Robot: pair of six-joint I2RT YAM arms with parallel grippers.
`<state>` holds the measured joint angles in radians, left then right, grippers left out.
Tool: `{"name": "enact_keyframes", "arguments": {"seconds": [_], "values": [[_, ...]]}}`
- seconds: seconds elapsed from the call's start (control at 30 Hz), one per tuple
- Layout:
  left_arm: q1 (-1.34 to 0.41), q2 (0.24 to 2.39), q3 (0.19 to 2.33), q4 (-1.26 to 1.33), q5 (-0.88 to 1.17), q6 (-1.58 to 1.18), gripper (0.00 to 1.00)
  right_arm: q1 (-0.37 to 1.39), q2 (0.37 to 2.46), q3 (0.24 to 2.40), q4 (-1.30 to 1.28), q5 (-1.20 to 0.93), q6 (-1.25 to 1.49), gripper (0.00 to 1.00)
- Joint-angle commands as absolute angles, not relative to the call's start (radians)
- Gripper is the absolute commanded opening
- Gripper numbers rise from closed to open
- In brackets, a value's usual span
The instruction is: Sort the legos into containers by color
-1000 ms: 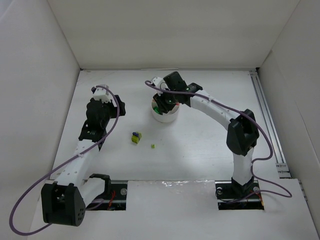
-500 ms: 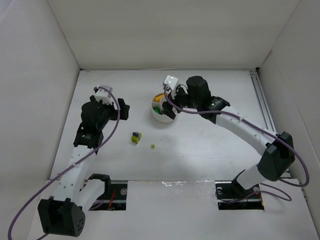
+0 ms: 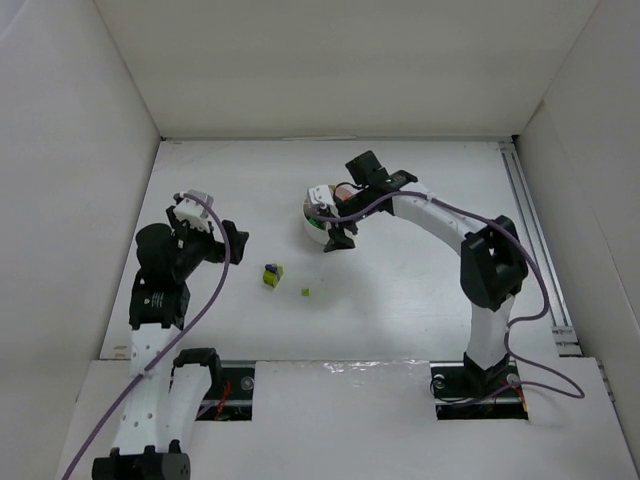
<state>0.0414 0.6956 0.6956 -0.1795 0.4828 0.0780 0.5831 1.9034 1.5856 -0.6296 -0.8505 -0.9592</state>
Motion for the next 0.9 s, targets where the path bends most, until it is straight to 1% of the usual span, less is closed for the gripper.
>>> {"name": "enact_keyframes", "arguments": {"seconds": [0.0, 0.2, 0.27, 0.43, 0.57, 0.83, 0.87], "values": [[0.046, 0.638, 0.696, -0.164, 0.468, 0.063, 0.95, 0.623, 1.931, 1.669, -0.735, -0.963, -1.195, 0.8], [0.046, 0.635, 0.696, -0.176, 0.45, 0.031, 0.95, 0.678, 2.016, 1.798, -0.841, -0.963, -1.353, 0.78], [0.046, 0.635, 0.696, -0.176, 0.434, 0.031, 0.95, 0.706, 2.04, 1.818, -0.85, -0.951, -1.391, 0.75], [0.055, 0.644, 0.706, -0.167, 0.387, -0.001, 0.95, 0.764, 2.124, 1.88, -0.933, -0.914, -1.489, 0.75], [0.074, 0.644, 0.744, -0.158, 0.377, -0.061, 0.95, 0.773, 2.203, 1.942, -0.948, -0.914, -1.528, 0.75], [0.074, 0.696, 0.796, -0.158, 0.4, -0.094, 0.95, 0.802, 2.325, 2.045, -0.939, -0.905, -1.537, 0.75], [0.074, 0.696, 0.796, -0.158, 0.4, -0.106, 0.95, 0.802, 2.335, 2.055, -0.939, -0.905, -1.537, 0.77]]}}
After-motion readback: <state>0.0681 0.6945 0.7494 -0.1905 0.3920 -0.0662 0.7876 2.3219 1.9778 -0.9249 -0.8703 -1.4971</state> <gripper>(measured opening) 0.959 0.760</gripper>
